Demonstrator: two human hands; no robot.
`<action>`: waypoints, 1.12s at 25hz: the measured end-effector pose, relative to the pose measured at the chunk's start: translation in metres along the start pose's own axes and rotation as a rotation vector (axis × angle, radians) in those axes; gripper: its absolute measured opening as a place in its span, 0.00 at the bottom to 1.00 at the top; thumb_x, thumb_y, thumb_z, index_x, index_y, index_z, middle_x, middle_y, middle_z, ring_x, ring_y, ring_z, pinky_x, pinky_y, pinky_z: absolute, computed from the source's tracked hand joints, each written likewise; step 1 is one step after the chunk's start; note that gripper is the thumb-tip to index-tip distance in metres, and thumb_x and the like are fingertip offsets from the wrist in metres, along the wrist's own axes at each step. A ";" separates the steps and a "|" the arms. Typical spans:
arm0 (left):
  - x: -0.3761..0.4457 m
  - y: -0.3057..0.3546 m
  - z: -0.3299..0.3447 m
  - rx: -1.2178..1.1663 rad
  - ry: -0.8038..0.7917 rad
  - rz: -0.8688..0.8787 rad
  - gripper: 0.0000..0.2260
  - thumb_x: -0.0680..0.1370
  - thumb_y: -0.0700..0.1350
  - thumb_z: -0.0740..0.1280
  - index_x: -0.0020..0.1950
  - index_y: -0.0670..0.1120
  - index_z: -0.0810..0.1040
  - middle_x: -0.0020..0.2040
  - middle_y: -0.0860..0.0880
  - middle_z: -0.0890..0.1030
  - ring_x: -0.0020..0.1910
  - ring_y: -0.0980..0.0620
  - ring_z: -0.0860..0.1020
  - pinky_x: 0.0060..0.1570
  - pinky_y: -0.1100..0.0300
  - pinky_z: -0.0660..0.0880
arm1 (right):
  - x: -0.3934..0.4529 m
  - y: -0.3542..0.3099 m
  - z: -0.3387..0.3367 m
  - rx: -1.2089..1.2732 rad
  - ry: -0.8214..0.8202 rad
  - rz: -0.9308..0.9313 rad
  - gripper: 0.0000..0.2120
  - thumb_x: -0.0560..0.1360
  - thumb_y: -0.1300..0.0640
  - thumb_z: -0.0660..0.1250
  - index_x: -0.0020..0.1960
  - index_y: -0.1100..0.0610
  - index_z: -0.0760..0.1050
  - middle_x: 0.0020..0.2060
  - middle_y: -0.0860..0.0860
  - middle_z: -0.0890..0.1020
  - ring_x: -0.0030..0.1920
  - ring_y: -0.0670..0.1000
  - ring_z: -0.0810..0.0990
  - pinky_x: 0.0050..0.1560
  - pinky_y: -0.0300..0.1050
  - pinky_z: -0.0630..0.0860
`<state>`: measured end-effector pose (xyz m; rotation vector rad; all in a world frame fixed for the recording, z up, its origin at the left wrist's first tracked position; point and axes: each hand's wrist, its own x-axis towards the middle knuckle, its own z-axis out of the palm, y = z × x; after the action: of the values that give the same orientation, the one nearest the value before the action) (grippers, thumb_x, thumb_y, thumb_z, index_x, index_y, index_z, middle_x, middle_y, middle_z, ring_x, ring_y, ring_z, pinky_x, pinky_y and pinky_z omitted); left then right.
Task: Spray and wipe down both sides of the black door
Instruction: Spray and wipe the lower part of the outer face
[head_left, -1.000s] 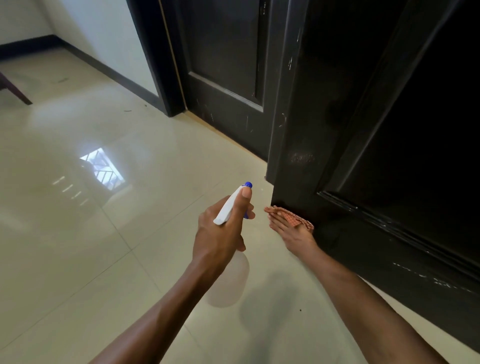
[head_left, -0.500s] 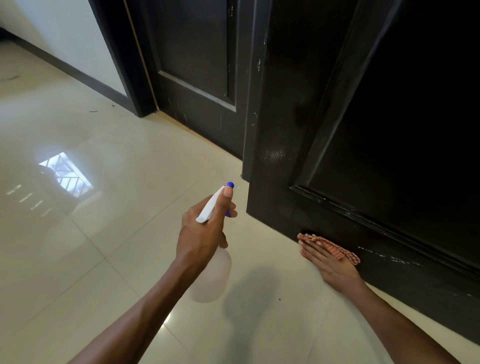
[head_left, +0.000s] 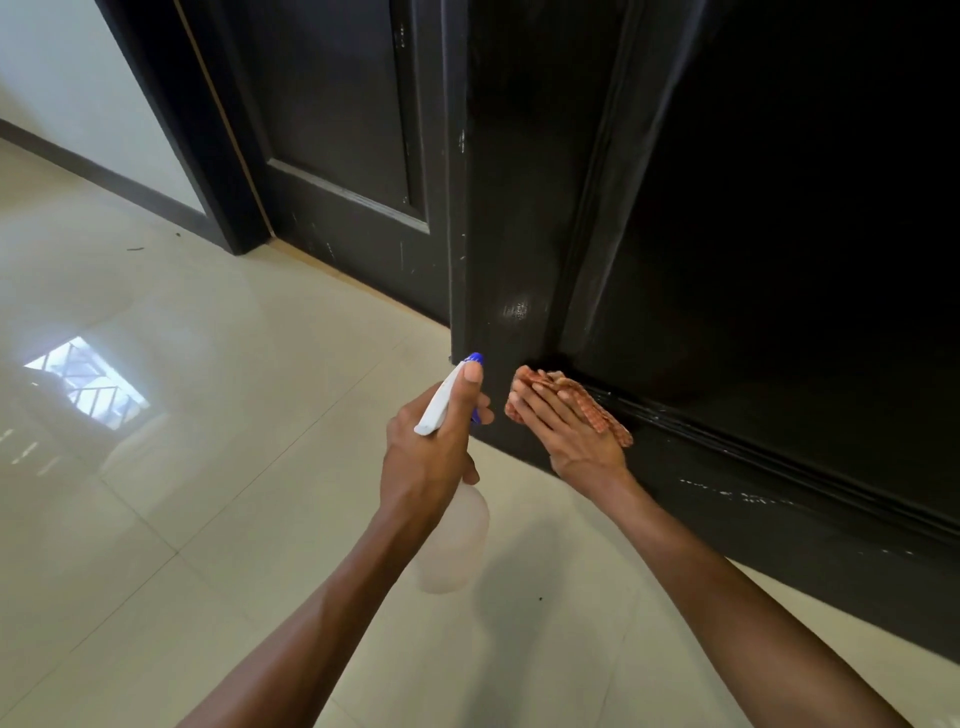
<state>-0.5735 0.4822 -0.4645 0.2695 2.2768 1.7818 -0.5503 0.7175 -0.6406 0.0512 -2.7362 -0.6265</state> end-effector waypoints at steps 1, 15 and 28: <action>0.000 0.001 0.005 -0.007 -0.019 -0.004 0.24 0.74 0.69 0.56 0.42 0.52 0.81 0.40 0.53 0.83 0.26 0.54 0.78 0.27 0.68 0.75 | -0.026 0.012 -0.003 0.003 0.004 0.043 0.42 0.74 0.69 0.60 0.85 0.55 0.50 0.84 0.52 0.45 0.83 0.52 0.41 0.82 0.50 0.36; -0.013 0.012 0.020 -0.008 -0.079 0.030 0.28 0.73 0.69 0.55 0.43 0.48 0.82 0.43 0.54 0.84 0.25 0.53 0.77 0.27 0.68 0.75 | -0.070 0.022 0.002 0.074 -0.165 0.086 0.43 0.72 0.67 0.63 0.84 0.53 0.53 0.84 0.50 0.45 0.83 0.49 0.42 0.80 0.48 0.32; -0.012 0.011 0.046 -0.010 -0.126 -0.007 0.29 0.73 0.69 0.57 0.46 0.46 0.83 0.44 0.52 0.84 0.26 0.54 0.78 0.26 0.65 0.75 | -0.107 0.047 -0.031 0.144 -0.051 0.332 0.36 0.79 0.63 0.56 0.85 0.51 0.48 0.84 0.49 0.46 0.83 0.50 0.45 0.83 0.52 0.45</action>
<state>-0.5486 0.5242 -0.4633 0.3607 2.1786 1.7213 -0.4376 0.7579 -0.6272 -0.3819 -2.7439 -0.3419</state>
